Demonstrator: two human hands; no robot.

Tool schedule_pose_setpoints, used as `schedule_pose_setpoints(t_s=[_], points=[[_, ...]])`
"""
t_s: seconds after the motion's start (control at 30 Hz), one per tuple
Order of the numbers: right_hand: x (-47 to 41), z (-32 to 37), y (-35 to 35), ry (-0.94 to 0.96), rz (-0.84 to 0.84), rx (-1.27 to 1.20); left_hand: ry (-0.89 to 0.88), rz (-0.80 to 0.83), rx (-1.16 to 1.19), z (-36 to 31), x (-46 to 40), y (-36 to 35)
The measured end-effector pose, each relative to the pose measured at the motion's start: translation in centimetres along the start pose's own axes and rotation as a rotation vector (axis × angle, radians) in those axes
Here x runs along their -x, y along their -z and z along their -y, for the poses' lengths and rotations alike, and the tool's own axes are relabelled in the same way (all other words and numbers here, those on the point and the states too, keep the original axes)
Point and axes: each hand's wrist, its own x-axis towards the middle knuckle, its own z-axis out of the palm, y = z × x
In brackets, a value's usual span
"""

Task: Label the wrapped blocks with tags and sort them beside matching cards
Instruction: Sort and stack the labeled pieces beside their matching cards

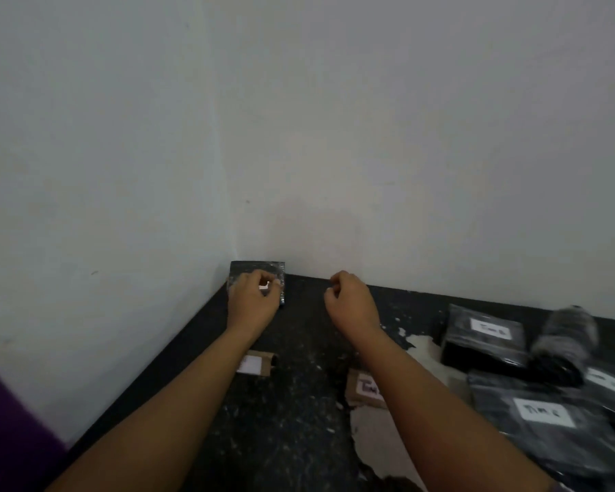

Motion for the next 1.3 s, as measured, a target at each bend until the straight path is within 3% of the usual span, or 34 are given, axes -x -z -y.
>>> schedule_pose_setpoints(t_s=[0.37, 0.53, 0.67, 0.8, 1.13, 1.3], points=[[5.6, -6.1, 16.8, -0.036, -0.176, 0.16, -0.206, 0.322, 0.093, -15.5, 9.2, -8.8], [7.3, -10.2, 23.2, -0.075, -0.247, 0.148, -0.279, 0.499, 0.065, -19.6, 12.3, -13.8], [8.5, -14.2, 27.5, -0.189, -0.142, 0.185, -0.339, 0.501, -0.082, -21.0, 13.3, -17.2], [9.8, -17.4, 29.7, -0.276, 0.021, 0.251, -0.278, 0.539, -0.118, -20.8, 14.0, -19.2], [9.3, -18.0, 29.5, -0.218, 0.042, 0.471, -0.157, 0.47, -0.228, -19.9, 14.4, -21.2], [8.5, -17.0, 28.2, -0.174, 0.051, 0.659, -0.11, 0.51, -0.219, -19.4, 13.4, -21.7]])
